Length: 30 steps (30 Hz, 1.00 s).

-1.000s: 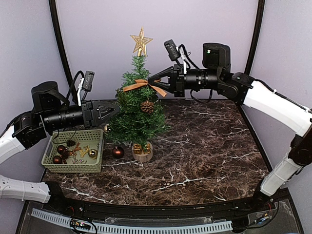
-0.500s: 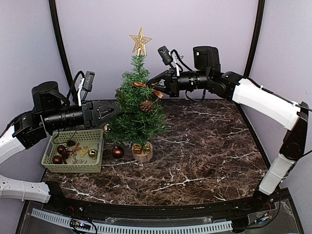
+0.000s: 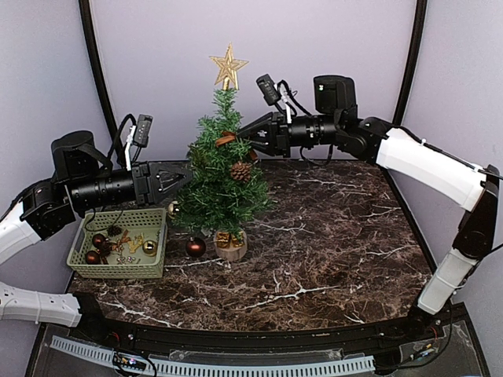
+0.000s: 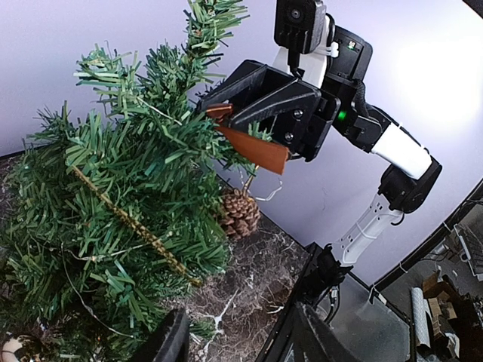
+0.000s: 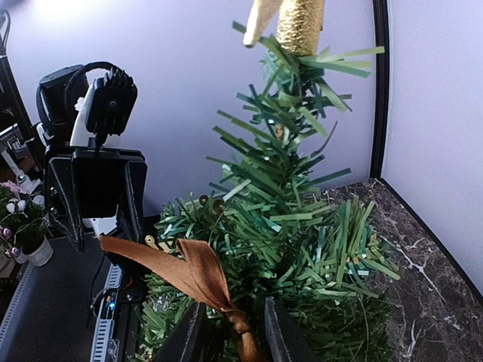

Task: Decorate the small christmas tree

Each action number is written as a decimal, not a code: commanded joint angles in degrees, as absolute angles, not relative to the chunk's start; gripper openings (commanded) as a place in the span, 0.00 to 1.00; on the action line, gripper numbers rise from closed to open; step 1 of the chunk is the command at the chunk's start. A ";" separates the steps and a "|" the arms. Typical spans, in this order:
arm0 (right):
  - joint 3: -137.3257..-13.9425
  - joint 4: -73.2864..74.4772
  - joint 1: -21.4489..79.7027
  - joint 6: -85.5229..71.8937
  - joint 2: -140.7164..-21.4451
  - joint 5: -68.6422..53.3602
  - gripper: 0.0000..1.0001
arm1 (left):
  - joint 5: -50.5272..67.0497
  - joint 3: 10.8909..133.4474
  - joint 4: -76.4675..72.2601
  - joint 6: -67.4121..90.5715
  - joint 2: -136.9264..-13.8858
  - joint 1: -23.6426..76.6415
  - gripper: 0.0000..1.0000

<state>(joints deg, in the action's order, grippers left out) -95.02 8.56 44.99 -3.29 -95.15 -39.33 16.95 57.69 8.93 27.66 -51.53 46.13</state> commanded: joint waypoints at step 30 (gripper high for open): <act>-61.19 -12.48 37.97 -24.64 -68.38 -11.33 0.58 | 5.29 47.38 20.35 37.44 -42.05 32.05 0.60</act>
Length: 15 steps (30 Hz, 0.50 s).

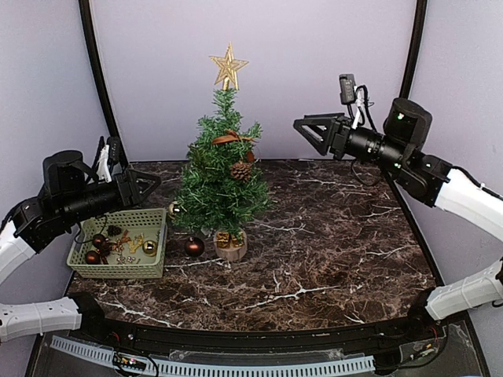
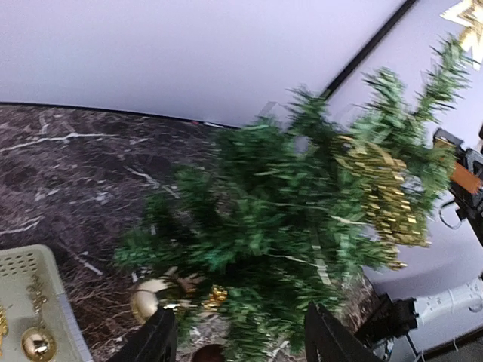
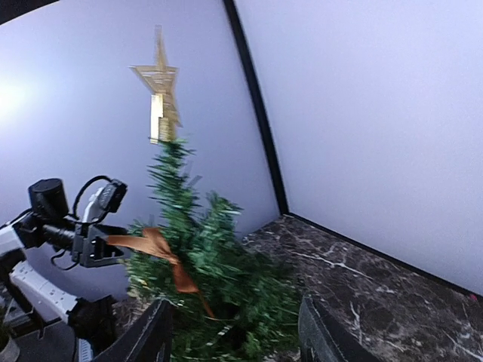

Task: Decorate the small christmas tree

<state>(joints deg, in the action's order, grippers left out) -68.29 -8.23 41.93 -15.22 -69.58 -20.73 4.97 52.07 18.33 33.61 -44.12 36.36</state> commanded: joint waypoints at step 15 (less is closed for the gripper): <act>-41.11 -30.28 35.57 -39.75 -80.09 -12.04 0.51 | 11.50 33.29 19.17 33.95 -44.06 15.96 0.61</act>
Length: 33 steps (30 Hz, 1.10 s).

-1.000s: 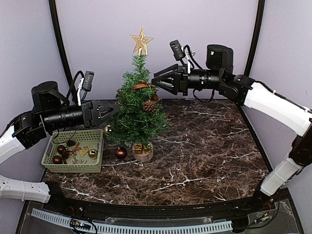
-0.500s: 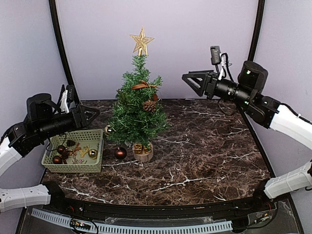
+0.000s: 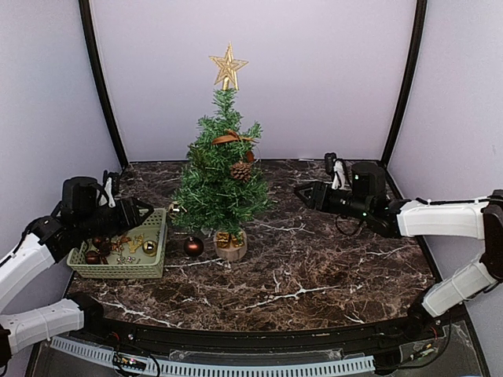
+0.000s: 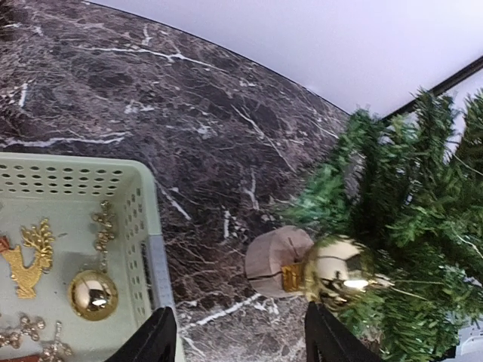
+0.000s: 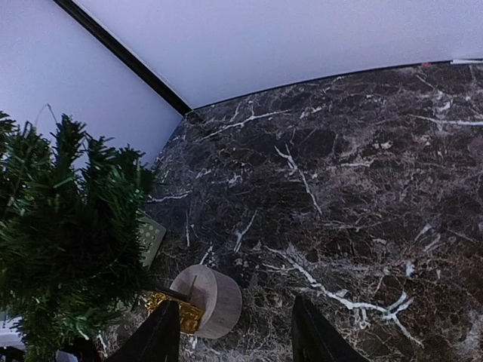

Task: Decorate the small christmas tree

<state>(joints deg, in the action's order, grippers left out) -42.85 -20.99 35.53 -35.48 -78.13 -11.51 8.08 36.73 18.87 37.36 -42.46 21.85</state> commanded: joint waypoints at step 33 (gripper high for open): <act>-39.09 -30.30 35.25 -37.51 -83.84 -9.70 0.56 | 12.73 26.99 4.28 31.90 -64.29 -2.21 0.66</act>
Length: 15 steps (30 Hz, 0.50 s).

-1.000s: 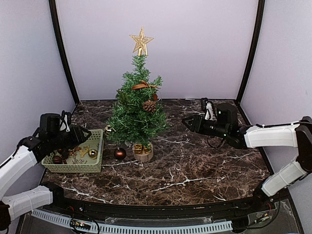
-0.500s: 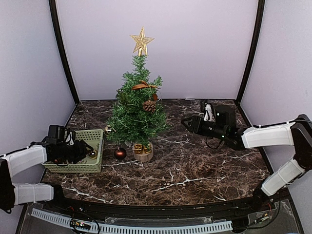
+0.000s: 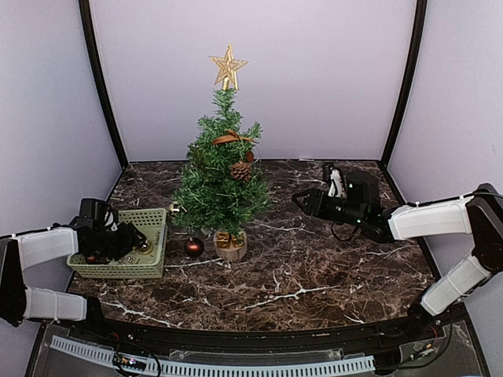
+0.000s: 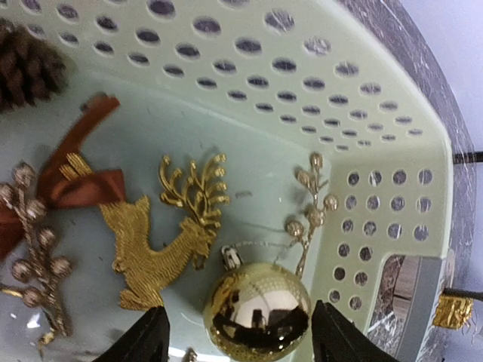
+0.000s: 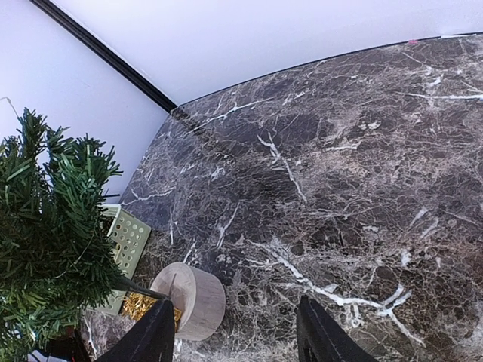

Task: Decorate the small christmas tree

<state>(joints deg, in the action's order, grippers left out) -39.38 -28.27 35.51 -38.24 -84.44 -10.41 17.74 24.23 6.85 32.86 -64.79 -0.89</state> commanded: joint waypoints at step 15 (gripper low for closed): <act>-38.85 -30.94 34.36 -37.37 -85.27 -10.59 0.56 | 7.18 36.86 3.39 26.24 -80.37 -2.37 0.55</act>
